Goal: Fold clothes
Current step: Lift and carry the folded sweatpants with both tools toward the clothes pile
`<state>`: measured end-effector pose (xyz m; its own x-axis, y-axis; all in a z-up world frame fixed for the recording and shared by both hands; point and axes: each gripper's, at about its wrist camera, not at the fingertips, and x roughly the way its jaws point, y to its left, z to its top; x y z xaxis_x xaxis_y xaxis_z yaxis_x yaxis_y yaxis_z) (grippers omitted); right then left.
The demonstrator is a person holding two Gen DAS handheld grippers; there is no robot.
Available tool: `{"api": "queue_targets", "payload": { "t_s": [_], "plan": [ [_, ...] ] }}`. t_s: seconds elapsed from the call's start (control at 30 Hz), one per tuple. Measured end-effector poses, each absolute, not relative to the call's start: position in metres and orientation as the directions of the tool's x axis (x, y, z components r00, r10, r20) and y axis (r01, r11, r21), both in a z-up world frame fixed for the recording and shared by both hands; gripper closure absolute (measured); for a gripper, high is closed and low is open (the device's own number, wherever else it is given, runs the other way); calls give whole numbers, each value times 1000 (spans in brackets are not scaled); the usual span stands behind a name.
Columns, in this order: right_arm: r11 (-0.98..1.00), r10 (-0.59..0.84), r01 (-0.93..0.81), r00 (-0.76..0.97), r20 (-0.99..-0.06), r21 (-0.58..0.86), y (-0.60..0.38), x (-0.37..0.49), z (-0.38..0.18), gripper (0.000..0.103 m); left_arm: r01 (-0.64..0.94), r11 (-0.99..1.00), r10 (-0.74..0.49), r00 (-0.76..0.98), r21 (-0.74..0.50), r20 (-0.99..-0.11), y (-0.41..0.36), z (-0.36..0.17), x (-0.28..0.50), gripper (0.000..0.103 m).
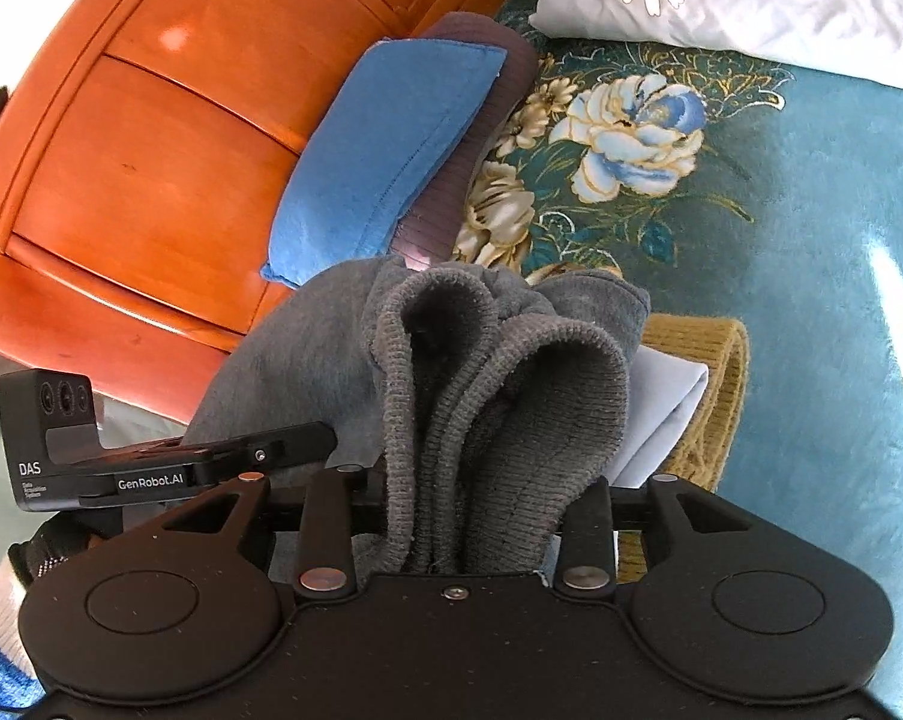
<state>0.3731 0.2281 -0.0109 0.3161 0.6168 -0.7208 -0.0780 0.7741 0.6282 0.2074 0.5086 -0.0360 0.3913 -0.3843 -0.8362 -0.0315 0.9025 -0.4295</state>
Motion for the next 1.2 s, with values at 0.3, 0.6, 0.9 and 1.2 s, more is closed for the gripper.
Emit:
{"api": "queue_targets", "payload": {
  "t_s": [0.3,0.6,0.9,1.2],
  "plan": [
    [730,657,-52,325,-680,681,224,376,0,69,-20,897,-389,438,-441,-810,506,-6,200,63],
    [699,692,-84,332,-641,710,217,359,27,71,14,889,-411,460,-457,-787,500,28,178,66],
    [736,655,-64,315,-686,674,221,361,-4,70,-15,890,-399,458,-455,-795,503,-20,180,60],
    [745,638,-23,315,-702,667,220,358,-19,65,-58,886,-390,445,-461,-806,507,-34,181,43]
  ]
}}
